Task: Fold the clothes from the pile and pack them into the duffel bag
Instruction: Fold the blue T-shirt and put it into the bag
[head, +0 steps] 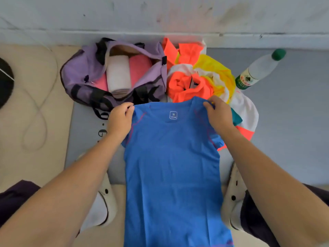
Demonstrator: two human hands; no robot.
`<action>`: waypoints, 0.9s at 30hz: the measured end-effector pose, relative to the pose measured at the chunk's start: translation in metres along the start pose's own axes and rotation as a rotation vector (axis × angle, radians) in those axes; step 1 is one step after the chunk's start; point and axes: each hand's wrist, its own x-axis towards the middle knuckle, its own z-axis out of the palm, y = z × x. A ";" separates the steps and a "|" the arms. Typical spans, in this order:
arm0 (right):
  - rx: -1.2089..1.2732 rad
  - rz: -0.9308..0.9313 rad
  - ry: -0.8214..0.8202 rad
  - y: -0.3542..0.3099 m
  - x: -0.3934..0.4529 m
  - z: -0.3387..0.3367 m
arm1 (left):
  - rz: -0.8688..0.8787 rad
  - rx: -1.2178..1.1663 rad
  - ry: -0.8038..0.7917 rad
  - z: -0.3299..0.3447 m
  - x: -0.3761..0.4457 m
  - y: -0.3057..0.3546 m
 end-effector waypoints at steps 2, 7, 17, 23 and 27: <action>-0.069 -0.009 0.118 0.004 -0.011 0.002 | -0.034 -0.045 0.054 0.008 -0.010 -0.006; 0.059 0.252 0.436 0.045 -0.076 0.013 | -0.390 -0.138 0.109 0.046 -0.079 -0.035; 0.336 0.664 -0.061 0.112 -0.120 0.031 | -0.881 -0.420 -0.137 0.066 -0.123 -0.073; 0.455 0.638 -0.310 0.113 -0.108 0.013 | -0.962 -0.844 -0.268 0.044 -0.124 -0.081; 0.566 0.645 -0.463 0.111 -0.111 0.000 | -0.904 -0.820 -0.449 0.033 -0.128 -0.088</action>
